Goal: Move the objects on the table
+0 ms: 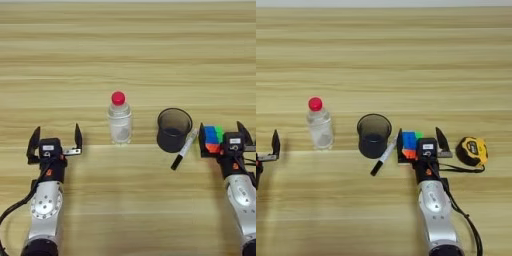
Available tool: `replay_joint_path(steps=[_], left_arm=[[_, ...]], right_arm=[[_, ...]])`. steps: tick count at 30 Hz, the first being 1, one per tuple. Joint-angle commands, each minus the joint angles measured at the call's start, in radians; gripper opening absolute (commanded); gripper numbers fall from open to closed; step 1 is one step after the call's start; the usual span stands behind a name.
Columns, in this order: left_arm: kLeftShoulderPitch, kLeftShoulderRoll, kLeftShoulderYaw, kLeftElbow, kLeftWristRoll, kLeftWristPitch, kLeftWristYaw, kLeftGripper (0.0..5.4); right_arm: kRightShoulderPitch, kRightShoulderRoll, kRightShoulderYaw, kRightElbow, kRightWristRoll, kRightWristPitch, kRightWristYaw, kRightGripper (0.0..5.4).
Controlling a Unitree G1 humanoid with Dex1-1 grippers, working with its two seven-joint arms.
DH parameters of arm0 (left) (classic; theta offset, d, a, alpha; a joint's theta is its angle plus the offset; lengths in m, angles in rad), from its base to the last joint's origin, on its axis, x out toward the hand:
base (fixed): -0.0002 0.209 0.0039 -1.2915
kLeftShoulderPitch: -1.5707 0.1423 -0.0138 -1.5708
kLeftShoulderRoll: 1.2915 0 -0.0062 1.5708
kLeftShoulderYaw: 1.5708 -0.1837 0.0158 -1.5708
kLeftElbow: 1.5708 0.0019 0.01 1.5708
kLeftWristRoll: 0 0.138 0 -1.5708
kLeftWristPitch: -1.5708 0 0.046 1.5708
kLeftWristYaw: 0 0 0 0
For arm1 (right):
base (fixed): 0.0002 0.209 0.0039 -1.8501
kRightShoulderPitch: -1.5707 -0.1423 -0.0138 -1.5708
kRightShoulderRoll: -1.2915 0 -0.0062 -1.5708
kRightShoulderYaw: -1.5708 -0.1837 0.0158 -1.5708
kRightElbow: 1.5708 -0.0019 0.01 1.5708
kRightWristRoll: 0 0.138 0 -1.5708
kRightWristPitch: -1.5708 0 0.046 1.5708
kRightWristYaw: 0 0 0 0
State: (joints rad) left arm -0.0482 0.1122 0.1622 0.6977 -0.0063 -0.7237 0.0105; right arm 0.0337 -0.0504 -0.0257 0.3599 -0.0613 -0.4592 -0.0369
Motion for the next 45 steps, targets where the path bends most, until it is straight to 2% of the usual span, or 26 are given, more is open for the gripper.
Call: replay_joint_path(steps=[1, 10, 15, 19, 26, 34, 45], left_arm=[[0.011, 0.002, -0.002, -0.01, 0.0, 0.002, 0.002, 5.4], [0.014, -0.002, -0.004, -0.021, 0.002, 0.007, 0.003, 5.4], [0.015, -0.002, -0.005, -0.024, 0.001, 0.009, 0.002, 5.4], [0.015, -0.005, -0.008, -0.027, 0.002, 0.012, 0.001, 5.4], [0.016, -0.005, -0.009, -0.027, 0.003, 0.011, 0.003, 5.4], [0.009, -0.003, -0.009, -0.013, 0.001, 0.007, 0.002, 5.4], [0.01, -0.002, -0.007, -0.011, 0.0, 0.005, 0.003, 5.4]], right_arm=[[0.085, 0.003, 0.027, -0.115, -0.013, 0.061, 0.015, 5.35], [0.253, -0.015, 0.092, -0.321, -0.027, 0.145, 0.073, 5.35], [0.317, -0.028, 0.128, -0.387, -0.027, 0.184, 0.112, 5.35], [0.34, -0.03, 0.167, -0.398, -0.029, 0.209, 0.14, 5.35], [0.327, -0.024, 0.212, -0.361, -0.04, 0.24, 0.16, 5.35], [0.219, 0.007, 0.234, -0.241, -0.051, 0.256, 0.141, 5.35], [0.182, 0.026, 0.25, -0.126, -0.057, 0.24, 0.145, 5.35]])
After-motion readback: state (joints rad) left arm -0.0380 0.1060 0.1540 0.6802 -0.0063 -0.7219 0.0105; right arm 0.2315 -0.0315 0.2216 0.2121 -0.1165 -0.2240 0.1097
